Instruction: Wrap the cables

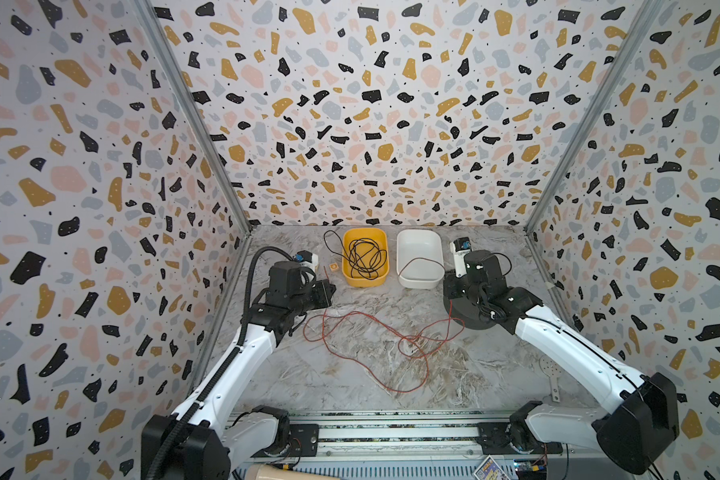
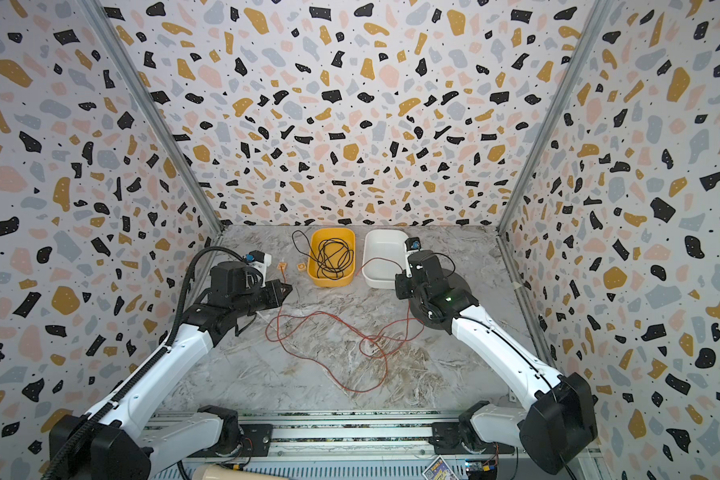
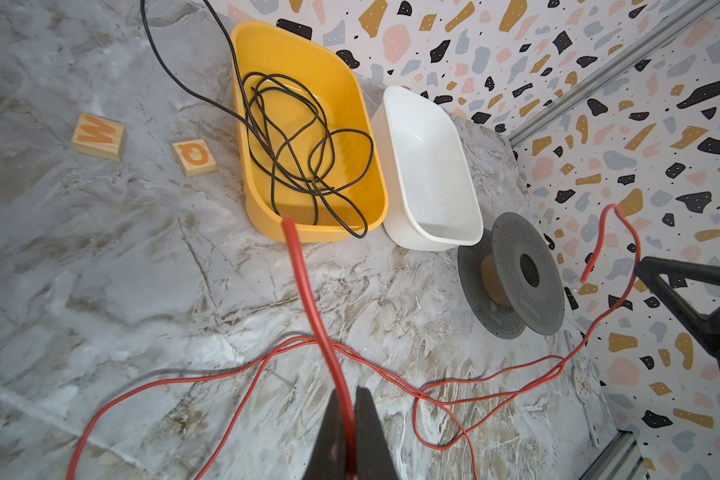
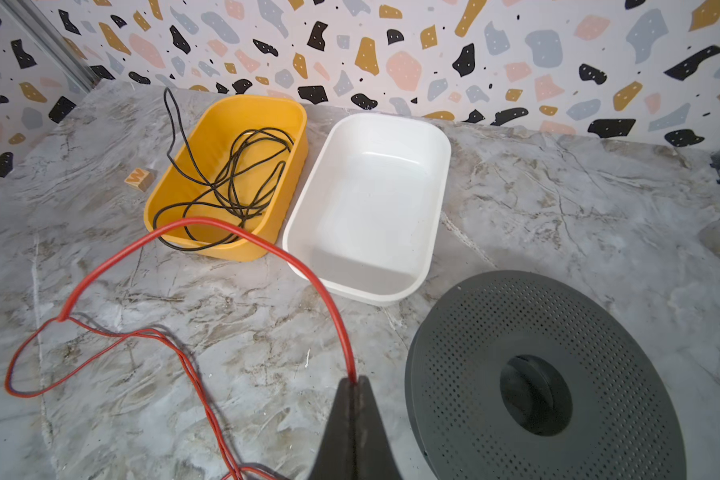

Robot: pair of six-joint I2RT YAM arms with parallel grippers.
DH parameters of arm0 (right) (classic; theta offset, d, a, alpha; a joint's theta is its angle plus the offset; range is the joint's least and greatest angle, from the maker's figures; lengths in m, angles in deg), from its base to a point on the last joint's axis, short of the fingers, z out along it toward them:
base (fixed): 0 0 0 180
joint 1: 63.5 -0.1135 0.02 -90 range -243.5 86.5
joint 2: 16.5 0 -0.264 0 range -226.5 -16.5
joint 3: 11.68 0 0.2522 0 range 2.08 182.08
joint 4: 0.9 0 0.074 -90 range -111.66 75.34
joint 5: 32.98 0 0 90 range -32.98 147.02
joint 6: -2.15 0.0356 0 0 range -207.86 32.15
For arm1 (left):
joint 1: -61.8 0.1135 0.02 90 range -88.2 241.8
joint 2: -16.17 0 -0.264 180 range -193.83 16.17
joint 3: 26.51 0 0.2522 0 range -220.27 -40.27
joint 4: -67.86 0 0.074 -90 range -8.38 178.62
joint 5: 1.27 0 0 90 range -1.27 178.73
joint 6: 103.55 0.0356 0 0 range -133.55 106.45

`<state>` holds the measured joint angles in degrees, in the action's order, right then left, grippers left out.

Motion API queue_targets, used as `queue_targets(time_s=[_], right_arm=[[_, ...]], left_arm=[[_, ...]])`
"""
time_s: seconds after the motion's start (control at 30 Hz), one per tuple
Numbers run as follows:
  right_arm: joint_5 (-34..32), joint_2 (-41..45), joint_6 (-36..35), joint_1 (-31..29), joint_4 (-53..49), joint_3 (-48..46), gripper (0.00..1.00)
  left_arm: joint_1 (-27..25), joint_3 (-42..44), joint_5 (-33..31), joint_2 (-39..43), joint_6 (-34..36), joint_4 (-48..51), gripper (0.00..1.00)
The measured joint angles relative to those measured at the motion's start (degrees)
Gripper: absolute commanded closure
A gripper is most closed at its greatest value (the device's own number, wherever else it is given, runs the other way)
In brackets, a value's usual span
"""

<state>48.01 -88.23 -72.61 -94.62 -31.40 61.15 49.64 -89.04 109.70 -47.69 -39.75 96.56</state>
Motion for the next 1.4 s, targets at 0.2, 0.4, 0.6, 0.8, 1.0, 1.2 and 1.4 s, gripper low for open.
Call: queue_targets(time_s=[0.2,0.4,0.6,0.8,1.0,1.2,1.4], right_arm=[[2.12,-2.95,0.37,0.15,-1.88,-3.89,1.00],[4.79,-8.92,0.37,0.13,-1.81,-4.83,1.00],[7.43,-10.73,0.96,0.02,-1.99,-5.09,0.93],[12.85,-10.60,1.64,-0.31,-1.75,-6.62,0.48],[12.09,-4.33,4.39,0.04,-1.81,-11.58,0.29],[9.01,4.85,10.38,2.27,-1.66,-17.97,0.35],[8.55,7.21,16.09,4.85,-0.35,-26.49,0.51]], left_arm=[[0.00,0.02,-0.04,-0.04,-0.15,0.00,1.00],[0.00,0.02,-0.07,-0.02,-0.15,0.02,1.00],[0.00,0.00,-0.48,-0.02,-0.13,0.15,1.00],[0.00,0.02,-0.46,-0.02,-0.15,0.04,1.00],[0.00,0.02,-0.48,-0.02,-0.11,0.09,1.00],[0.00,0.00,-0.39,-0.15,-0.15,0.00,1.00],[0.00,0.02,-0.26,-0.28,-0.15,0.02,1.00]])
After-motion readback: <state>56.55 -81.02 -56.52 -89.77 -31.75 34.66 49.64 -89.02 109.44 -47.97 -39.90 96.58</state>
